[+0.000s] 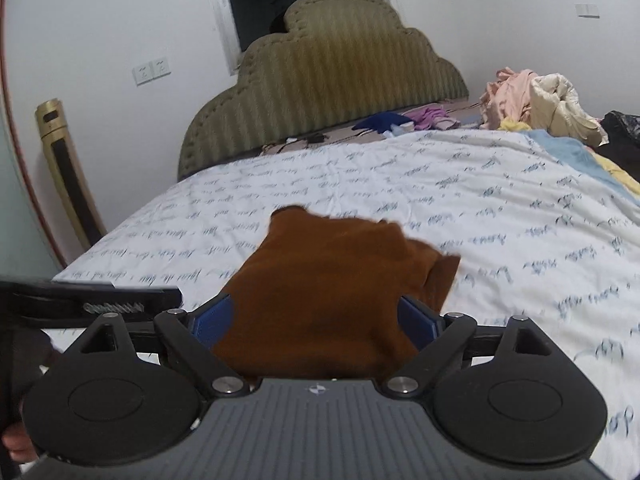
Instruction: Fold small clothes
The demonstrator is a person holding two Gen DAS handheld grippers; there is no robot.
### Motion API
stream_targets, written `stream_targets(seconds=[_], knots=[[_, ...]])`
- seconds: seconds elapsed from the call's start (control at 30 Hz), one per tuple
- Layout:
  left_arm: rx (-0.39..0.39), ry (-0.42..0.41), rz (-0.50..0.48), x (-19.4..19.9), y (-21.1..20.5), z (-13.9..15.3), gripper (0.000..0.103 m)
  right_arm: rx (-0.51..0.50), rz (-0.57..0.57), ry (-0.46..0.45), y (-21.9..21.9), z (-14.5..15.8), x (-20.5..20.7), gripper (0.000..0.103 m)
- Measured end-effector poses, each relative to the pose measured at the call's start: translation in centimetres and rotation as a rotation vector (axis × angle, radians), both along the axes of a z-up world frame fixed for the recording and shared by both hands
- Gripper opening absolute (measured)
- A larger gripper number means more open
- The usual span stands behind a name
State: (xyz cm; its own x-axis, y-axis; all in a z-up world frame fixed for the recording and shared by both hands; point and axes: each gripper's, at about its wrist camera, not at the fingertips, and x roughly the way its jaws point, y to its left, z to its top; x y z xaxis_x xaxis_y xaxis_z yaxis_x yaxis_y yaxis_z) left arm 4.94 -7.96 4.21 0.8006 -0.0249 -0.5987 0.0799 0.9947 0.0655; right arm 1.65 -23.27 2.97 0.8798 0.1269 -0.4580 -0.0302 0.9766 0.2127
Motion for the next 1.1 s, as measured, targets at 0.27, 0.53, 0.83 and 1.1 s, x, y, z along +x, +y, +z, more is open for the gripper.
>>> stream_targets(seconds=[0.27,0.53,0.83,1.1], knots=[[-0.033,0.008,0.040,-3.4,1.9,0.0,0.080,-0.045,0.020,-0.002,2.7,0.0,-2.6,0.090],[-0.042,-0.023,0.055,-5.7,3.0,0.2,0.083,-0.066,0.025,0.000,3.9,0.2,-3.9,0.090],[-0.081,-0.109,0.051,-7.6,3.8,0.5,0.083,-0.079,0.032,-0.010,3.9,0.4,-5.0,0.091],[-0.128,-0.125,0.021,-8.0,4.3,0.6,0.083,-0.089,0.036,-0.018,3.8,0.2,-5.3,0.091]])
